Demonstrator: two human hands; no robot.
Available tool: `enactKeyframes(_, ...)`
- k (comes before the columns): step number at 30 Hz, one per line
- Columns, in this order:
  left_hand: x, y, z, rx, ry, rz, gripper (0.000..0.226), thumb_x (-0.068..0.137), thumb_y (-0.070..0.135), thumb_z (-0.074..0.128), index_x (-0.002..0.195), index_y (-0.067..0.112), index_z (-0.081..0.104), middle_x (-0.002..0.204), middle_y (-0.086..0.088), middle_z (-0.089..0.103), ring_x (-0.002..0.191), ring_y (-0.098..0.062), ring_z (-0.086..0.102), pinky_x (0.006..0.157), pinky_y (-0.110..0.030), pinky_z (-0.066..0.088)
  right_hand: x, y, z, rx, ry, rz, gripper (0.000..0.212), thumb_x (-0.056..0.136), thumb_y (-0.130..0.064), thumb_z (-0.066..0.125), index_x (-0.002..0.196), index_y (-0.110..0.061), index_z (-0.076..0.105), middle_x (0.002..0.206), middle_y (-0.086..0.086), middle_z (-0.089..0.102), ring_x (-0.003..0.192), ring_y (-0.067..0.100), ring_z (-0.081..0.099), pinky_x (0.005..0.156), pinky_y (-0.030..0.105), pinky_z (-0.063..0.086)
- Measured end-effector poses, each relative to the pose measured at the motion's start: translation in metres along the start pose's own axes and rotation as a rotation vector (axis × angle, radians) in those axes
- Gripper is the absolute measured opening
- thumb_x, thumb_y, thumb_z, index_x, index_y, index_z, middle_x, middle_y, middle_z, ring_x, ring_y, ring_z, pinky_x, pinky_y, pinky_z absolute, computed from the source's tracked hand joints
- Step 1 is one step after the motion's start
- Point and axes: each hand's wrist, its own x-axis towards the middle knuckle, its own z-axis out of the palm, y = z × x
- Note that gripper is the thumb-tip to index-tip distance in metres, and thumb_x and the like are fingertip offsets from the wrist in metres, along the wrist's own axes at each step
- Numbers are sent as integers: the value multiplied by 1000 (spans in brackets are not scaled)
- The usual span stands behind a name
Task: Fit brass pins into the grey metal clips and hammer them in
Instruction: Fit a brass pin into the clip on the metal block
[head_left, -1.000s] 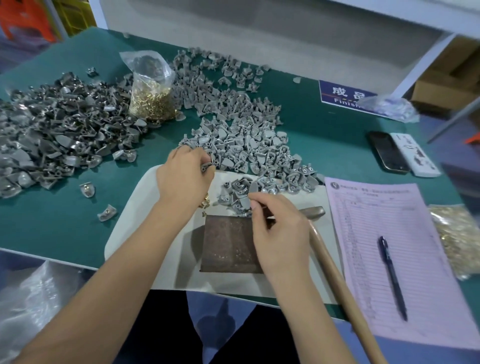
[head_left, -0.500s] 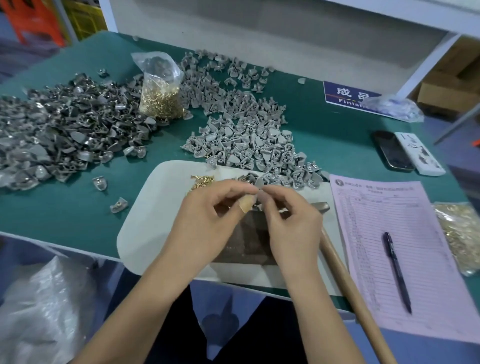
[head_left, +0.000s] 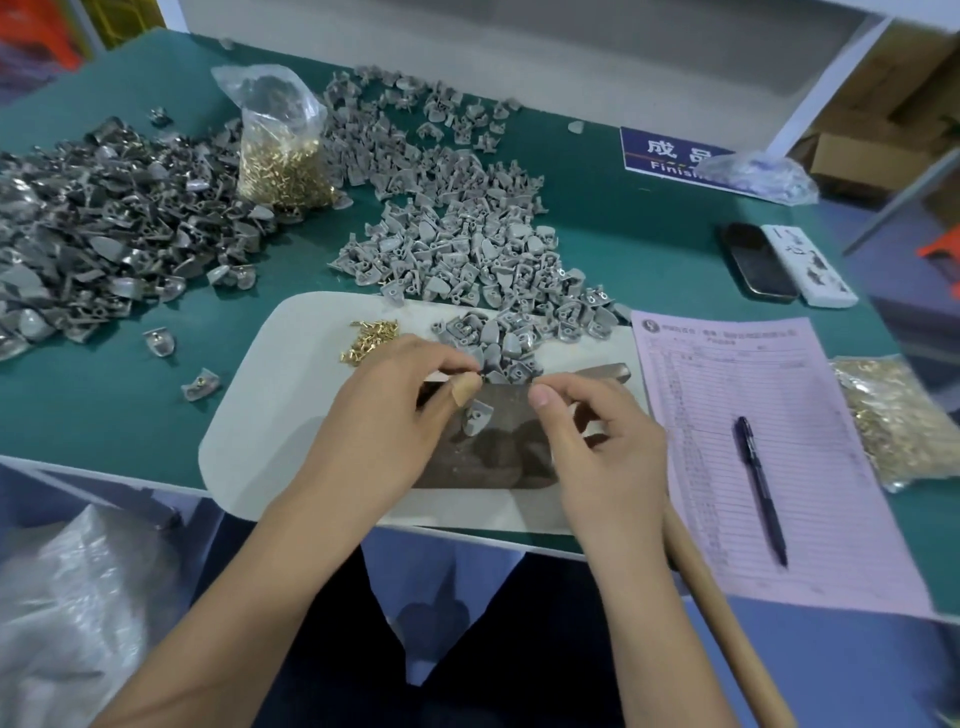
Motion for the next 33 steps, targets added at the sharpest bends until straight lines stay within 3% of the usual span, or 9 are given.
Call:
enactKeyframes(4,-21,12,3,120,21,11,23,86,57,59,98,38,57,97,19,54,90,-1,52,75,-17,40,4,1,2,-56,-88,-52,10,90,-25,74,89,-35,75,90,-16,70,96,10,65,88,32,50)
enactKeyframes(8,-29,15,11,185,50,34,16,83,28,75,94,23,64,95,11,56,96,-12,52,84,-22,39,8,2,8,-154,-219,-114,5,88,-26,75,88,-31,77,87,-14,69,92,10,62,87,47,48)
enactKeyframes(13,-22,9,2,77,10,32,9,84,21,78,92,23,75,90,12,60,86,-6,57,78,-29,48,12,2,12,-212,-271,-154,8,87,-20,79,89,-27,80,80,-10,65,87,13,59,81,41,49)
enactKeyframes(18,-17,1,-8,29,-72,23,17,84,23,80,98,32,79,94,16,63,89,0,59,78,-11,42,14,-1,11,-249,-284,-194,6,88,-21,79,90,-27,81,79,-10,62,87,13,56,79,41,48)
enactKeyframes(22,-13,-1,-12,2,-95,31,16,83,22,81,95,32,80,92,14,65,89,-2,60,77,-12,42,13,-4,13,-308,-320,-203,7,90,-24,77,93,-28,81,81,-11,63,88,14,55,80,41,48)
enactKeyframes(29,-11,0,-11,10,-63,40,13,80,16,83,86,27,78,82,11,64,79,1,54,70,-15,42,18,-14,8,-455,-378,-275,6,90,-31,75,91,-34,80,80,-14,67,83,17,53,69,42,50)
enactKeyframes(33,-12,1,-12,29,-73,61,12,81,16,80,86,28,78,82,10,63,79,1,53,70,-15,41,21,-22,7,-521,-406,-304,6,89,-30,76,86,-34,80,70,-18,57,79,17,50,66,38,47)
